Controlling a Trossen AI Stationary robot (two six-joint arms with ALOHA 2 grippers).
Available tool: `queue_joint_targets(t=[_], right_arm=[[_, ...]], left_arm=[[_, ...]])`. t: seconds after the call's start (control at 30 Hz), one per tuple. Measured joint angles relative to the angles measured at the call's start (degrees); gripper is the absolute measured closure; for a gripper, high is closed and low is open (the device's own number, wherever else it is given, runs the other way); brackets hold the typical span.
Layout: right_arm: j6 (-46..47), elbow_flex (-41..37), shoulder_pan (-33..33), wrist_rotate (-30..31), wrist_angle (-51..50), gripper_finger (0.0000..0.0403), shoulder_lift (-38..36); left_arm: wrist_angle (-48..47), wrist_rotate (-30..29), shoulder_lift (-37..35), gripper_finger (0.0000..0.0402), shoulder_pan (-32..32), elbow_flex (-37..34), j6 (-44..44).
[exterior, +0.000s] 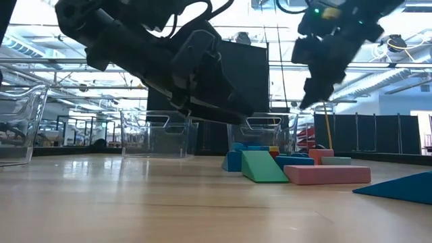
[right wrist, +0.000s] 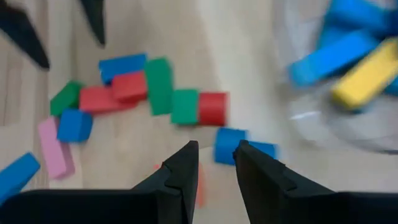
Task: Sort blocks by size
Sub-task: Put the pink rectangular block into the top right transparent bin
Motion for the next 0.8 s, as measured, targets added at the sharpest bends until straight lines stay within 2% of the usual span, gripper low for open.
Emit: queue_joint_targets(t=[0.07, 0.2, 0.33, 0.5, 0.67, 0.8], right_arm=[[1.2, -3.7, 2.9, 0.5, 4.9, 0.0305, 0.0], [4.0, -10.2, 9.5, 6.1, 17.8, 0.0305, 0.3], [5.0, -12.7, 15.8, 7.5, 24.7, 0.0305, 0.3], [7.1, -12.8, 23.3, 8.0, 28.2, 0.0305, 0.9], [9.3, -12.8, 29.6, 13.6, 30.1, 0.0305, 4.2], [9.3, -12.8, 33.4, 15.1, 33.7, 0.0304, 8.0]], left_arm=[[0.0, 0.0, 0.0, 0.0104, 0.0, 0.0, 0.0], [0.0, 0.0, 0.0, 0.0104, 0.0, 0.0, 0.0], [0.0, 0.0, 0.0, 0.0104, 0.0, 0.0, -0.1], [0.0, 0.0, 0.0, 0.0104, -0.1, 0.0, -0.1], [0.0, 0.0, 0.0, 0.0104, -0.5, 0.0, -0.1], [0.0, 0.0, 0.0, 0.0104, -1.1, 0.0, -0.1]])
